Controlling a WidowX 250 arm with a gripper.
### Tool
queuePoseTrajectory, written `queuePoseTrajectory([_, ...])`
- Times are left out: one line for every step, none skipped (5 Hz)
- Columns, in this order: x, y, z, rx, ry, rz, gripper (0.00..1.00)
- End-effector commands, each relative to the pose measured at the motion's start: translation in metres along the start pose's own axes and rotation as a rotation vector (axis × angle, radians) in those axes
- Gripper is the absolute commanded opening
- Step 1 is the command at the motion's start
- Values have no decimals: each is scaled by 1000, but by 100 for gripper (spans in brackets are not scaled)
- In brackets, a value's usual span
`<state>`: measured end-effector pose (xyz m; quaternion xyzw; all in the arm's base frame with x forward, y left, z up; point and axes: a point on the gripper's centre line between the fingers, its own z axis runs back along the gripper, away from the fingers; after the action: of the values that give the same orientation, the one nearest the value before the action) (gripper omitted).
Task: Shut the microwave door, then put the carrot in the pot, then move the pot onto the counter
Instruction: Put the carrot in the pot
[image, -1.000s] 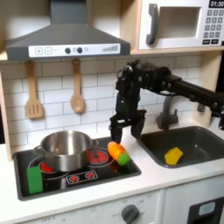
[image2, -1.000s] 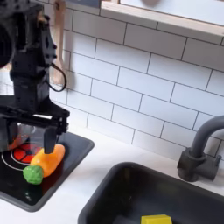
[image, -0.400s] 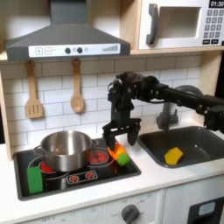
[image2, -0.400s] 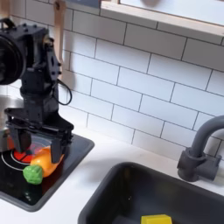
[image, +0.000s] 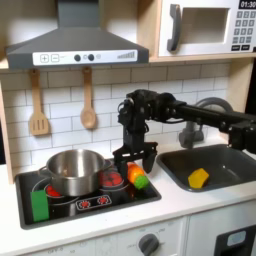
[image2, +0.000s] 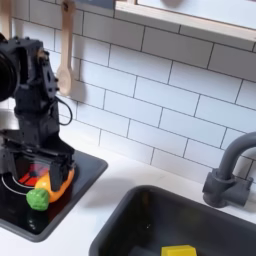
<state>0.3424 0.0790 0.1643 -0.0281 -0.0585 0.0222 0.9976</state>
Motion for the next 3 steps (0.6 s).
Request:
queuePoseTrajectory([-4, -1, -8, -2, 15, -40, 100])
queuePoseTrajectory([-7, -2, -13, 0, 29, -35, 100])
queuePoseTrajectory([-4, -4, -17, -6, 33, -24, 100])
